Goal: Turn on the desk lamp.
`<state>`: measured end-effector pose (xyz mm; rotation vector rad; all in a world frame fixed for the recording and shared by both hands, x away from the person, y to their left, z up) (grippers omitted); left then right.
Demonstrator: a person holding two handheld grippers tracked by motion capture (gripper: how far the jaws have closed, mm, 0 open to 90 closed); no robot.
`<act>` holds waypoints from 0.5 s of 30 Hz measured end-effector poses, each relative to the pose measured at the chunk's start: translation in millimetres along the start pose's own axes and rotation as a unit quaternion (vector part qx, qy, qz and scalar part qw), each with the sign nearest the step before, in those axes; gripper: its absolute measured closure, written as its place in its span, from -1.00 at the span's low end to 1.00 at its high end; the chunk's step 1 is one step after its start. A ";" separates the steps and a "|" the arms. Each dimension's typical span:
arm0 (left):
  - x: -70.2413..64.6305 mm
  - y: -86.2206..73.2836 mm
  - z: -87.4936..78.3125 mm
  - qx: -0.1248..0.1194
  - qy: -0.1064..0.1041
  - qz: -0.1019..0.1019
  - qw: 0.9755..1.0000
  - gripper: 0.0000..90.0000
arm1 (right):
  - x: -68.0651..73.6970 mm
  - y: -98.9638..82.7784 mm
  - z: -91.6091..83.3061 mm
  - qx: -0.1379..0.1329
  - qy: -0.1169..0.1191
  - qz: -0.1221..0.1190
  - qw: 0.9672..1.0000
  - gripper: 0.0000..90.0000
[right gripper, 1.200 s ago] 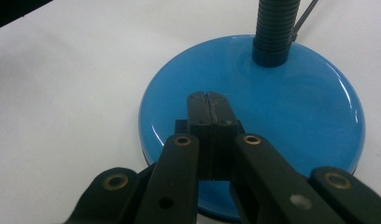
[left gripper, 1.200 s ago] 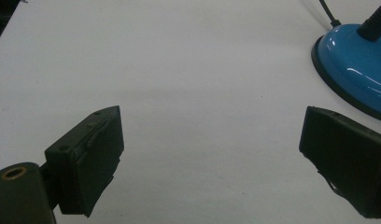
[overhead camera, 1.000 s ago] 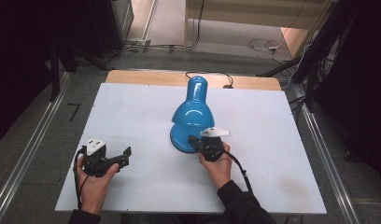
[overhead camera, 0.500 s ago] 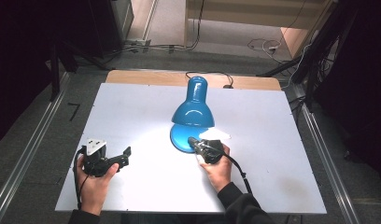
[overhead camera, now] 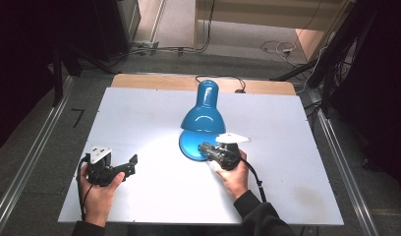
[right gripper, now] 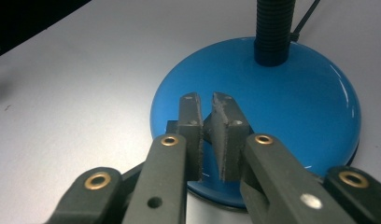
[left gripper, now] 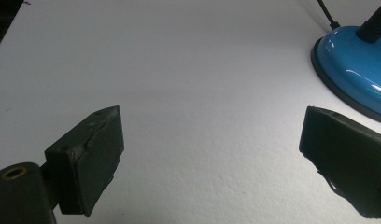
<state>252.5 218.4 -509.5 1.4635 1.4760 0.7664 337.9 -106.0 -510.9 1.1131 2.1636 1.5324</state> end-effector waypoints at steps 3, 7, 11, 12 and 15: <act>-0.1 -0.3 0.9 0.002 0.001 0.001 1.000 -0.85 | -3.1 0.9 -2.2 0.006 0.004 0.004 1.000 0.36; 0.2 0.0 0.9 0.001 0.001 0.001 1.000 -0.85 | -6.5 3.9 -8.9 0.010 0.002 0.001 1.000 0.13; 0.7 -0.2 1.2 0.002 0.002 0.000 1.000 -0.85 | -9.2 6.9 -15.8 0.010 -0.002 -0.005 1.000 -0.07; 0.8 -0.3 1.2 0.003 0.002 -0.001 1.000 -0.85 | -10.0 7.6 -17.4 0.008 -0.002 -0.008 1.000 -0.13; 1.5 -0.4 0.8 0.004 0.001 -0.005 1.000 -0.85 | -11.7 8.6 -22.4 0.008 -0.004 -0.009 1.000 -0.24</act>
Point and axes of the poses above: each handheld gripper's, and its own axes: z roughly forward along the jaws, y roughly out of its top, x roughly to its left, the point moved 3 cm from there along z, roughly forward along the jaws, and after that the axes turned 9 degrees about -x, right-handed, at the moved point
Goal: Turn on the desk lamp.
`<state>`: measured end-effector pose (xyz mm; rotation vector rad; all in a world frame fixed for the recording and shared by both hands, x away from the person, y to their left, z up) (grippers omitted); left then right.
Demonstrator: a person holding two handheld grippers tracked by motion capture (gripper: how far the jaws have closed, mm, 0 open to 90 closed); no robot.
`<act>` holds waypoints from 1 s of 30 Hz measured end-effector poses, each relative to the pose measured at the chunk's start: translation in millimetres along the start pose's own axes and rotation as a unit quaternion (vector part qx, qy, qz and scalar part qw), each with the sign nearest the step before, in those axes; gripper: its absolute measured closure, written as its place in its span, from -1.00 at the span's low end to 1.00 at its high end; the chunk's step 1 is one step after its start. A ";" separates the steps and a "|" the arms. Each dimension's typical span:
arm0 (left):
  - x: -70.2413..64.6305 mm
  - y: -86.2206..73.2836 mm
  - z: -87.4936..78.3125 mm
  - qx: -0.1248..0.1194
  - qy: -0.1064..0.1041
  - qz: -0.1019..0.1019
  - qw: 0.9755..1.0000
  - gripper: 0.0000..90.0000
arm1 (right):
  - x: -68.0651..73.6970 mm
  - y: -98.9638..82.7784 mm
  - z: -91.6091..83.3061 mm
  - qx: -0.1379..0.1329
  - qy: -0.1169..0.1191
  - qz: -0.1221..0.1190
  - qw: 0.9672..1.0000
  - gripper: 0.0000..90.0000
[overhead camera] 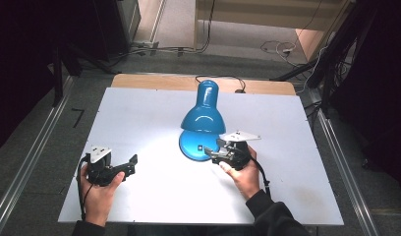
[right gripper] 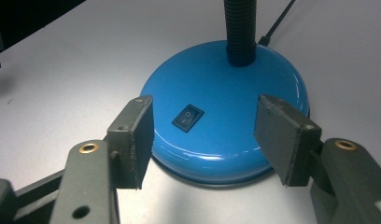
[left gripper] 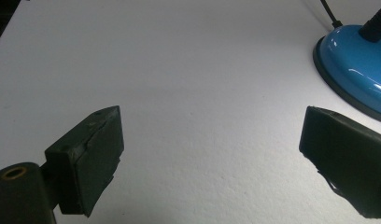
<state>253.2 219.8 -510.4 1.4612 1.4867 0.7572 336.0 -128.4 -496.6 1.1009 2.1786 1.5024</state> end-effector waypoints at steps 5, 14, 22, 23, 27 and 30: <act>0.0 0.0 -0.2 -0.002 0.001 -0.001 1.000 -0.85 | -3.9 -1.4 -7.4 0.004 -0.007 -0.008 1.000 -0.37; 0.0 0.0 0.0 0.000 0.002 0.000 1.000 -0.85 | -14.6 -7.5 -21.9 0.008 -0.016 -0.008 1.000 -0.42; -0.1 -0.1 0.0 -0.001 0.002 0.001 1.000 -0.85 | -23.9 -12.7 -34.0 0.007 -0.023 0.000 1.000 -0.46; -0.1 0.0 0.0 -0.001 0.002 0.001 1.000 -0.85 | -25.5 -12.8 -35.5 0.005 -0.024 0.000 1.000 -0.46; 0.2 -0.1 0.1 -0.001 0.002 0.001 1.000 -0.85 | -30.2 -13.3 -42.4 0.002 -0.029 0.004 1.000 -0.47; 0.2 -0.1 0.1 -0.001 0.003 0.001 1.000 -0.85 | -33.5 -13.8 -47.6 0.000 -0.031 0.007 0.999 -0.47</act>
Point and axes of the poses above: each handheld gripper's, and its own axes: z roughly forward along the jaws, y roughly out of its top, x roughly to its left, the point moved 3 cm from there along z, roughly forward along the jaws, and after that the axes turned 9 degrees about -x, right-handed, at the moved point
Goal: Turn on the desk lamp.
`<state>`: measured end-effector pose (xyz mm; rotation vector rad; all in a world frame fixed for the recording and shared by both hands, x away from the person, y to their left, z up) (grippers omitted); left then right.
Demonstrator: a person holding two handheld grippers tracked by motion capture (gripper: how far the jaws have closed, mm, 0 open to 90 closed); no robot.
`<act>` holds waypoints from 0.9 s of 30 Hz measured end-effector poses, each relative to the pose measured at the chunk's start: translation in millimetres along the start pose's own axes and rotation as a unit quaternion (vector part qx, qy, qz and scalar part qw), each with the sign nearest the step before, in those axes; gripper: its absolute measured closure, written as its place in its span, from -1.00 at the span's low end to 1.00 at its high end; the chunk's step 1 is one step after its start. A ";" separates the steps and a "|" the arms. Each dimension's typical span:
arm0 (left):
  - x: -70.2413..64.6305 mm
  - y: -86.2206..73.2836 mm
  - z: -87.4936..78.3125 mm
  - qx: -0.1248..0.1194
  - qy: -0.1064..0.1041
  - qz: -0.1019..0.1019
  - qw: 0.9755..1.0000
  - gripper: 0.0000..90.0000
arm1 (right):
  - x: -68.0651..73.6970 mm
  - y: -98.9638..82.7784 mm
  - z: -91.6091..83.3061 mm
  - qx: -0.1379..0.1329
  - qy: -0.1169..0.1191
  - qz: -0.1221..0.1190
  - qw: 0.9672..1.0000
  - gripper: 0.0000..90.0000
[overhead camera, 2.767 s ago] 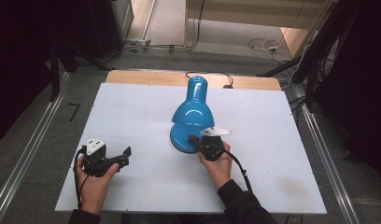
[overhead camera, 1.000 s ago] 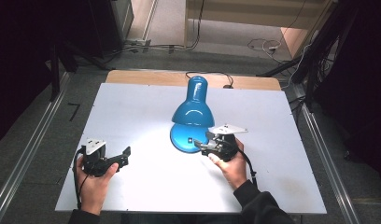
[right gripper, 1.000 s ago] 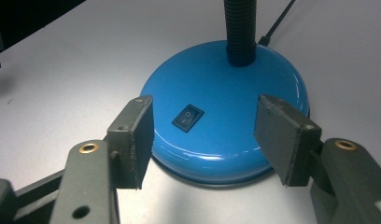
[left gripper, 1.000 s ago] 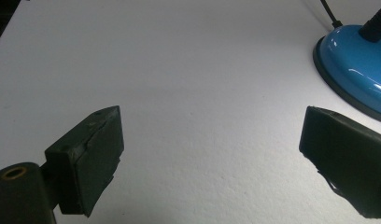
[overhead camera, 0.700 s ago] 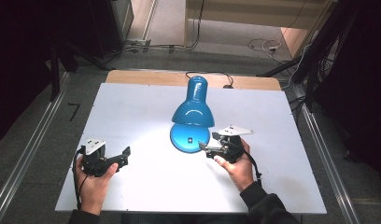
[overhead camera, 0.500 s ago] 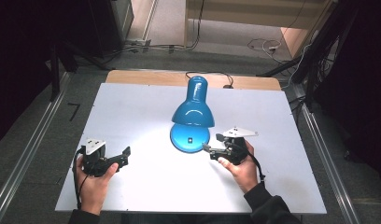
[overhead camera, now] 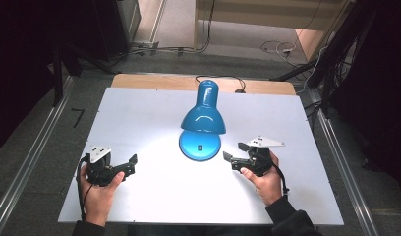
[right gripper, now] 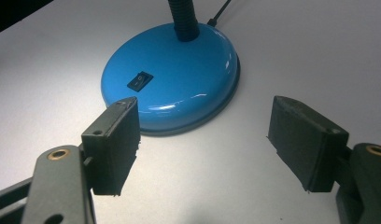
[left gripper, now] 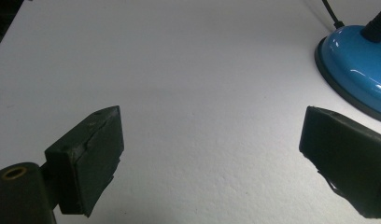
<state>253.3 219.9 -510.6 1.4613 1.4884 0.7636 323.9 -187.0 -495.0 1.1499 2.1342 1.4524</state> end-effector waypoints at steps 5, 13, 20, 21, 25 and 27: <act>0.1 0.1 -0.1 0.000 0.001 0.000 1.000 -0.85 | -6.6 -1.4 -9.0 -0.003 -0.007 0.002 1.000 -0.48; 0.4 0.1 0.1 0.000 0.001 -0.001 1.000 -0.85 | -22.1 -6.1 -24.6 -0.006 -0.029 0.011 1.000 -0.48; 0.7 0.2 -0.1 0.000 0.002 -0.001 1.000 -0.85 | -34.5 -9.0 -37.4 -0.011 -0.045 0.014 0.999 -0.49; 0.8 0.1 -0.1 0.001 0.002 -0.001 1.000 -0.85 | -35.7 -9.2 -39.2 -0.011 -0.047 0.015 0.999 -0.49; 1.1 0.2 0.0 0.001 0.003 -0.002 1.000 -0.85 | -40.9 -9.9 -46.0 -0.014 -0.056 0.012 0.998 -0.50; 1.0 0.2 -0.2 0.000 0.003 -0.002 1.000 -0.85 | -42.8 -10.1 -49.2 -0.016 -0.060 0.016 0.998 -0.50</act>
Point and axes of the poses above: each handheld gripper's, and its own axes: z roughly forward along the jaws, y roughly out of its top, x roughly to its left, the point moved 3 cm from there along z, roughly forward along the jaws, and after that the axes turned 9 degrees about -x, right-handed, at the moved point
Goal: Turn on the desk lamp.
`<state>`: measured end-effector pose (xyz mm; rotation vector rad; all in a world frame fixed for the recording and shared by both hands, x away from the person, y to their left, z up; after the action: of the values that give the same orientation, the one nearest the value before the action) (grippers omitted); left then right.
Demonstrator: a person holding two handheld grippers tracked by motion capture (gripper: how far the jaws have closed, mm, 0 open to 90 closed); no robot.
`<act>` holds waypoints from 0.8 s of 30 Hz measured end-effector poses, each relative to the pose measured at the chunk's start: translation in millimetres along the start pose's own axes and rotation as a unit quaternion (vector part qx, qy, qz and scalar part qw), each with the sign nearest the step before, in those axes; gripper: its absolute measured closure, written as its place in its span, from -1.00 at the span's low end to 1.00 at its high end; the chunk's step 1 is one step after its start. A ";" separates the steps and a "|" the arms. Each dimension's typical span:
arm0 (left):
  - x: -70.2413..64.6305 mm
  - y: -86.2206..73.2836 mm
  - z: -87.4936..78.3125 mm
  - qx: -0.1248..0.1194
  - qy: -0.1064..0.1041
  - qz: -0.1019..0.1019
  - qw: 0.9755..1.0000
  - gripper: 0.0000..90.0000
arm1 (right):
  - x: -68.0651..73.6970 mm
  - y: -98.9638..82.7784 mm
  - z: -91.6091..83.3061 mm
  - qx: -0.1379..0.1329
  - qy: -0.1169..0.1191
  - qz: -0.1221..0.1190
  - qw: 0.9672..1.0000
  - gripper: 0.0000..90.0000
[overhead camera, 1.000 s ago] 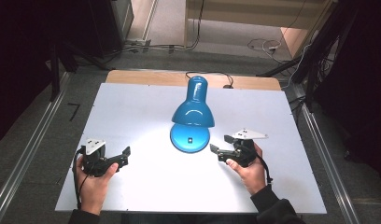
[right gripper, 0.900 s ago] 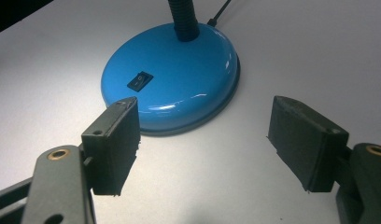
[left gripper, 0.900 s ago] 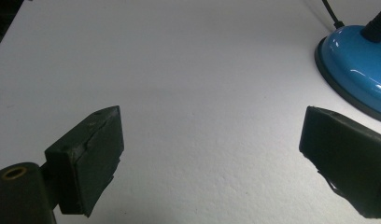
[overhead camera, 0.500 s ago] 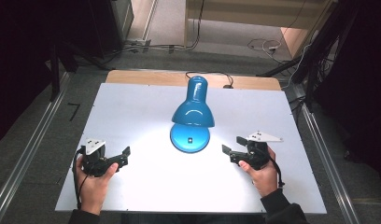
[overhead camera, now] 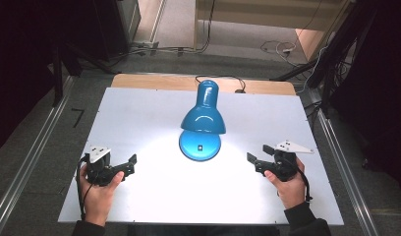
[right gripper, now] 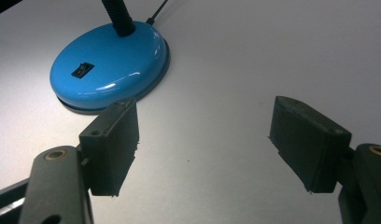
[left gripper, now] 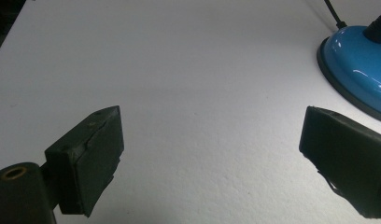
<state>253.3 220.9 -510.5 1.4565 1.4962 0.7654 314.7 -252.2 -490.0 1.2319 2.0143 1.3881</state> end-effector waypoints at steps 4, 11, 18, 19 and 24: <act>-0.1 0.1 -0.1 -0.001 0.000 0.000 1.000 -0.85 | -4.4 -1.4 -5.0 -0.002 -0.004 0.001 1.000 -0.50; 0.2 0.1 0.0 0.000 0.000 0.000 1.000 -0.85 | -13.7 -2.6 -14.5 -0.006 -0.014 0.006 1.000 -0.51; 0.2 0.0 0.1 0.000 0.001 0.000 1.000 -0.85 | -23.2 -3.8 -25.3 -0.011 -0.027 0.013 0.999 -0.51; 0.2 0.1 0.0 0.000 0.001 0.000 1.000 -0.85 | -24.6 -4.5 -26.6 -0.011 -0.029 0.013 0.999 -0.51; 0.4 0.2 0.0 0.000 0.001 0.000 1.000 -0.85 | -30.4 -8.8 -33.7 -0.007 -0.039 0.016 0.999 -0.51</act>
<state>253.4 221.4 -510.3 1.4571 1.4979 0.7671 302.6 -296.7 -488.0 1.2979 1.9364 1.3456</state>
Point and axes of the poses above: each handheld gripper's, and its own axes: z roughly forward along the jaws, y roughly out of its top, x roughly to its left, the point moved 3 cm from there along z, roughly forward along the jaws, and after that the axes turned 9 degrees about -x, right-handed, at the moved point
